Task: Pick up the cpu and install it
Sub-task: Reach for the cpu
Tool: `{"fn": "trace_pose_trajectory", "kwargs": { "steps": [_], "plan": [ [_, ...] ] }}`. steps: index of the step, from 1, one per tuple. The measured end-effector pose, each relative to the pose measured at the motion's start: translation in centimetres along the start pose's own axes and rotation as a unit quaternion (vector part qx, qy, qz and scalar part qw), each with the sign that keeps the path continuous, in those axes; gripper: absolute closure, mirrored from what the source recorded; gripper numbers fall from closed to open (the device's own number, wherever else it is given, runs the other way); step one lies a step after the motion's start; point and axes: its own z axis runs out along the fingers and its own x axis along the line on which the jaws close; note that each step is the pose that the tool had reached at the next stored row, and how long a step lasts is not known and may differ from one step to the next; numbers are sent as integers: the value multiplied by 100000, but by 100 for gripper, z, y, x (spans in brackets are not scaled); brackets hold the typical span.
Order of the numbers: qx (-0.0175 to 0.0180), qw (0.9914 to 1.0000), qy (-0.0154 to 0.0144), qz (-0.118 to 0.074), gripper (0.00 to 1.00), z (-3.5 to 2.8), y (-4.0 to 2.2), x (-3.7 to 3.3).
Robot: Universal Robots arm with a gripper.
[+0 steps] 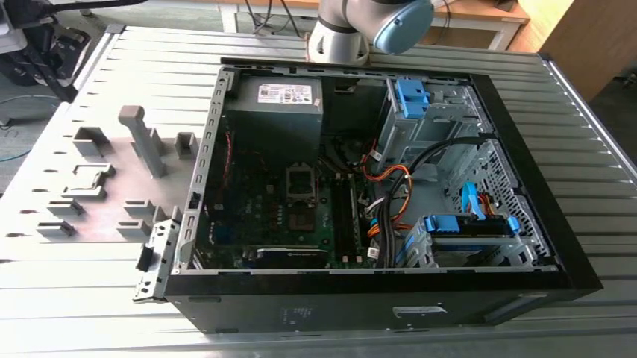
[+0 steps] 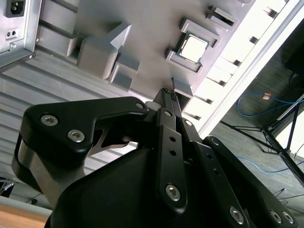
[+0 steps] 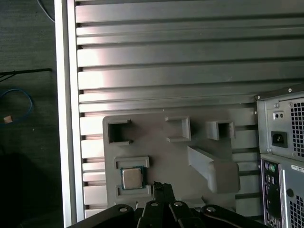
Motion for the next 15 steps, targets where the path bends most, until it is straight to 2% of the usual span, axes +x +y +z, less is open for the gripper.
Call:
{"fn": "trace_pose_trajectory", "kwargs": {
  "steps": [15],
  "plan": [
    [20, 99999, 327, 15, 89, 177, -25, 167]
  ]
}}
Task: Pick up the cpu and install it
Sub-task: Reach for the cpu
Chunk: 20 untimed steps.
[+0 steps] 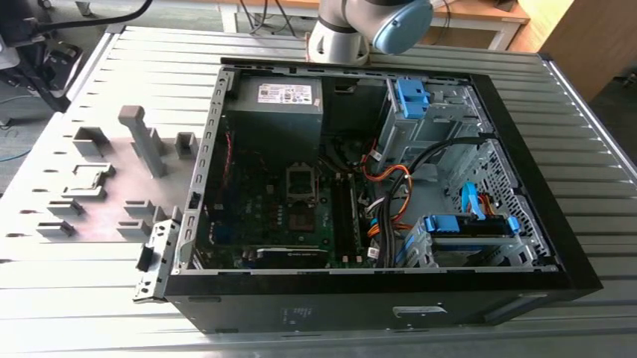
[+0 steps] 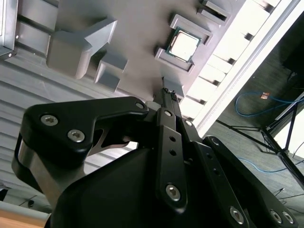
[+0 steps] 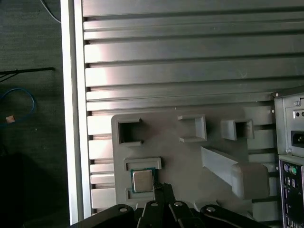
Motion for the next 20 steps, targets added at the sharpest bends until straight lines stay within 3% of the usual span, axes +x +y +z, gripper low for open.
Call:
{"fn": "trace_pose_trajectory", "kwargs": {
  "steps": [5, 13, 20],
  "plan": [
    [22, 100000, 174, 4, 89, 44, -9, 27],
    [7, 100000, 163, 8, 89, 53, -12, 28],
    [16, 100000, 173, 4, 89, 80, -54, 31]
  ]
}}
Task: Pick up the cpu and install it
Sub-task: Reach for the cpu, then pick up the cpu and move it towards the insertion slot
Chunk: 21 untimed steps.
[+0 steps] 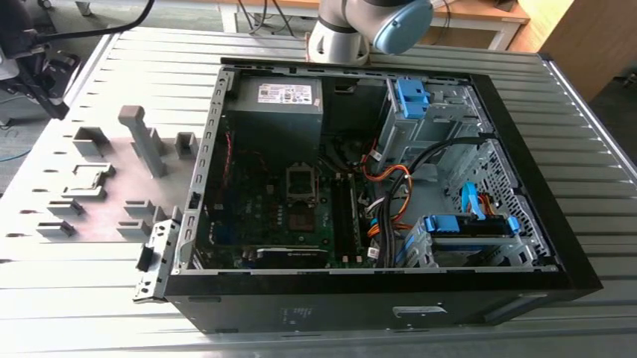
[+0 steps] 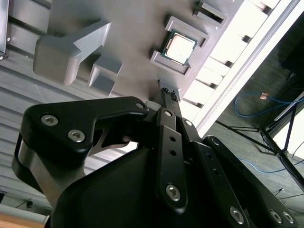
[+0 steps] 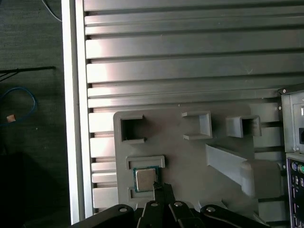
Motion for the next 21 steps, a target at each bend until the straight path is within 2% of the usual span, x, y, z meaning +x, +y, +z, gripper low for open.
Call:
{"fn": "trace_pose_trajectory", "kwargs": {
  "steps": [14, 21],
  "plan": [
    [-2, 100000, 0, 0, 89, 24, -186, -5],
    [0, 100000, -3, 3, 89, 30, -201, -5]
  ]
}}
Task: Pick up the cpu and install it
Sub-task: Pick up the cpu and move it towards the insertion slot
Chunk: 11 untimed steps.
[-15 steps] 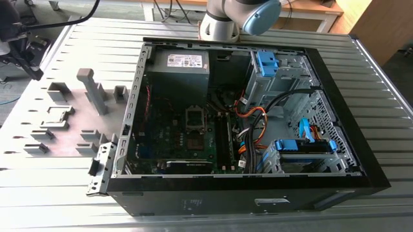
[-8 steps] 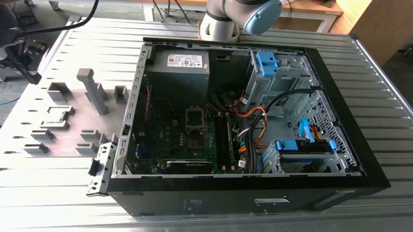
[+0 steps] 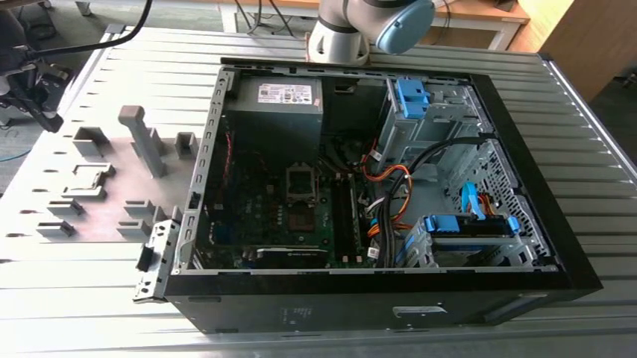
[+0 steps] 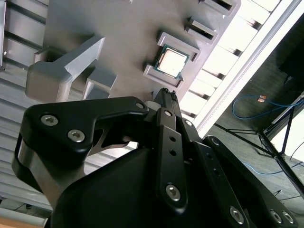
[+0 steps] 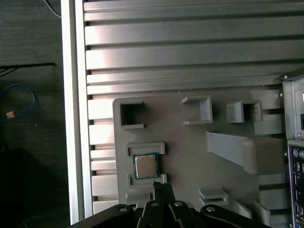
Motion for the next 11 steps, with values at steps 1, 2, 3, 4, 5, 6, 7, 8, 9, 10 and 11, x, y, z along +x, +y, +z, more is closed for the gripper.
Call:
{"fn": "trace_pose_trajectory", "kwargs": {
  "steps": [1, 2, 3, 4, 5, 6, 7, 8, 9, 10, 11],
  "plan": [
    [1, 100000, 2, -3, 89, 0, 0, 0],
    [0, 100000, 1, 1, 89, 0, 0, 0],
    [0, 100000, 1, -2, 89, 0, 0, 0],
    [1, 100000, 2, -3, 89, 0, 0, 0],
    [0, 100000, 2, -1, 89, 0, 0, 0],
    [1, 100000, 2, -1, 89, 0, 0, 0],
    [0, 100000, 1, 0, 89, 1, 0, 0],
    [2, 100000, 5, 0, 89, 0, 0, 0],
    [3, 100000, 4, -1, 89, 0, 0, 0],
    [1, 100000, 2, -1, 89, 1, 0, 0],
    [0, 100000, 2, -1, 83, 1, 0, 0]
  ]
}}
